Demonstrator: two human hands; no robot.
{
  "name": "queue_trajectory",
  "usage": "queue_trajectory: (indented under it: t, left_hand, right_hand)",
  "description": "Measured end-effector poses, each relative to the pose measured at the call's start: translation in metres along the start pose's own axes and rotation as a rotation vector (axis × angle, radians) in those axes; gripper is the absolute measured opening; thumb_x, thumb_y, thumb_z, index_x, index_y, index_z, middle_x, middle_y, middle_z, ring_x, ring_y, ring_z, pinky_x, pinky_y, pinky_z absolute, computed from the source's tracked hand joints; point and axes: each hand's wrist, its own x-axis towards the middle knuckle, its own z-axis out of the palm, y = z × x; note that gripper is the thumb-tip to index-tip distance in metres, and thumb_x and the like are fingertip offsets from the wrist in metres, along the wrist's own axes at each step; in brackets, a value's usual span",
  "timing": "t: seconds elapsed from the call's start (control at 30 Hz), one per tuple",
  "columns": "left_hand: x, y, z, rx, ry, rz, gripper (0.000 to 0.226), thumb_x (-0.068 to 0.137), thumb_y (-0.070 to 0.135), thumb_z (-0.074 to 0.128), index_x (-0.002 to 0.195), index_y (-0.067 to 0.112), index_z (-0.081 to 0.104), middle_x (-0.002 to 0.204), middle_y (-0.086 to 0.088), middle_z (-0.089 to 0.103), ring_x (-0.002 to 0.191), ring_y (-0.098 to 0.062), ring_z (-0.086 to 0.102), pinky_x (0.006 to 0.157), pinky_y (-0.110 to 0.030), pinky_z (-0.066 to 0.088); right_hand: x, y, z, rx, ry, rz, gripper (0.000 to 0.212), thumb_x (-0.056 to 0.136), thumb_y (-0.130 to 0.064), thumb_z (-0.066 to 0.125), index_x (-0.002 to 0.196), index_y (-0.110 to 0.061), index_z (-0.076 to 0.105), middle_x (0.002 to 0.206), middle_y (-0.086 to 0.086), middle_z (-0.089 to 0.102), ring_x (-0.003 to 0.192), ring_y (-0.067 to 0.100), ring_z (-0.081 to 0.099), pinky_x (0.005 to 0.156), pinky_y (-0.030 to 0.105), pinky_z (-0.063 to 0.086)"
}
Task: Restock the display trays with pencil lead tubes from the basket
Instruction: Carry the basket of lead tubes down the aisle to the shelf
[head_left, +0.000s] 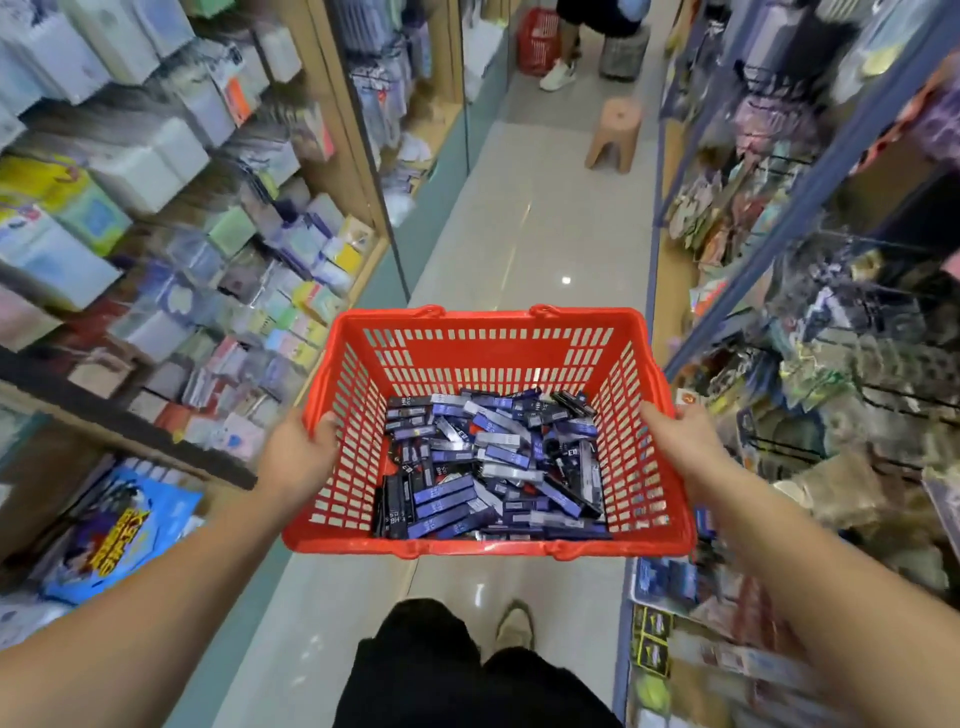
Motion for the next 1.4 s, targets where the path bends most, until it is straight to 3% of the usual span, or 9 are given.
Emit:
queue_trajectory:
  t: [0.17, 0.27, 0.57, 0.67, 0.8, 0.97, 1.1, 1.3, 1.4]
  left_hand:
    - [0.077, 0.062, 0.020, -0.025, -0.030, -0.011, 0.028, 0.108, 0.033, 0.049, 0.114, 0.006, 0.055, 0.067, 0.006, 0.061, 0.040, -0.001, 0.061, 0.037, -0.013, 0.037]
    - [0.137, 0.097, 0.039, -0.038, -0.008, 0.010, 0.034, 0.107, 0.029, 0.051, 0.125, 0.000, 0.059, 0.073, -0.001, 0.065, 0.049, 0.001, 0.053, 0.044, -0.017, 0.036]
    - [0.332, 0.226, 0.102, -0.112, 0.016, 0.071, 0.026, 0.105, 0.024, 0.057, 0.114, 0.002, 0.065, 0.089, -0.011, 0.069, 0.067, -0.020, 0.060, 0.071, -0.031, 0.044]
    - [0.394, 0.278, 0.126, -0.110, -0.025, 0.060, 0.025, 0.105, 0.028, 0.056, 0.109, 0.004, 0.063, 0.101, -0.022, 0.073, 0.083, -0.034, 0.066, 0.075, -0.037, 0.046]
    - [0.459, 0.352, 0.159, -0.110, -0.056, 0.071, 0.029, 0.105, 0.029, 0.057, 0.113, 0.003, 0.064, 0.099, -0.019, 0.072, 0.086, -0.037, 0.067, 0.076, -0.039, 0.046]
    - [0.547, 0.441, 0.216, -0.078, -0.107, 0.078, 0.033, 0.104, 0.038, 0.055, 0.110, 0.006, 0.062, 0.094, -0.012, 0.073, 0.077, -0.032, 0.068, 0.078, -0.042, 0.056]
    - [0.607, 0.509, 0.260, -0.077, -0.112, 0.064, 0.031, 0.105, 0.036, 0.054, 0.116, 0.007, 0.061, 0.089, -0.010, 0.070, 0.069, -0.028, 0.067, 0.071, -0.038, 0.053]
    - [0.688, 0.594, 0.291, -0.072, -0.089, 0.016, 0.029, 0.107, 0.032, 0.052, 0.112, 0.005, 0.060, 0.071, 0.004, 0.065, 0.051, -0.002, 0.062, 0.046, -0.018, 0.043]
    - [0.725, 0.632, 0.303, -0.087, -0.047, -0.004, 0.030, 0.107, 0.032, 0.052, 0.113, 0.004, 0.063, 0.077, 0.001, 0.067, 0.057, -0.008, 0.059, 0.055, -0.024, 0.044]
  right_hand:
    - [0.091, -0.062, 0.000, -0.046, 0.003, -0.044, 0.036, 0.101, -0.043, 0.059, 0.115, -0.010, 0.064, 0.092, 0.012, 0.075, 0.077, 0.029, 0.075, 0.068, 0.036, 0.059]
    - [0.158, -0.094, 0.005, -0.033, 0.031, -0.053, 0.043, 0.096, -0.046, 0.065, 0.118, -0.009, 0.068, 0.090, 0.009, 0.076, 0.077, 0.029, 0.076, 0.082, 0.047, 0.062]
    - [0.351, -0.213, 0.011, 0.157, 0.071, 0.190, 0.048, 0.086, -0.034, 0.083, 0.111, 0.003, 0.064, 0.088, 0.020, 0.076, 0.075, 0.035, 0.075, 0.072, 0.046, 0.062]
    - [0.414, -0.246, 0.000, 0.199, 0.091, 0.254, 0.055, 0.073, -0.042, 0.089, 0.103, 0.000, 0.070, 0.084, 0.018, 0.078, 0.075, 0.038, 0.076, 0.082, 0.060, 0.060]
    - [0.487, -0.284, -0.025, 0.281, 0.125, 0.287, 0.064, 0.065, -0.047, 0.087, 0.105, -0.001, 0.068, 0.087, 0.019, 0.078, 0.077, 0.038, 0.077, 0.083, 0.062, 0.059]
    - [0.574, -0.348, -0.058, 0.257, 0.185, 0.240, 0.044, 0.088, -0.030, 0.079, 0.111, 0.003, 0.062, 0.086, 0.018, 0.074, 0.076, 0.032, 0.074, 0.073, 0.043, 0.060]
    - [0.675, -0.383, -0.084, 0.196, 0.145, 0.167, 0.054, 0.086, -0.044, 0.077, 0.119, -0.004, 0.063, 0.092, 0.014, 0.077, 0.077, 0.031, 0.077, 0.081, 0.050, 0.062]
    - [0.786, -0.478, -0.111, -0.040, 0.016, -0.042, 0.024, 0.106, -0.034, 0.052, 0.119, -0.013, 0.055, 0.078, -0.003, 0.065, 0.055, 0.000, 0.063, 0.042, 0.010, 0.043]
    - [0.851, -0.525, -0.113, -0.097, -0.013, -0.068, 0.025, 0.107, -0.033, 0.051, 0.116, -0.010, 0.054, 0.079, -0.002, 0.064, 0.043, -0.005, 0.060, 0.037, 0.008, 0.039]
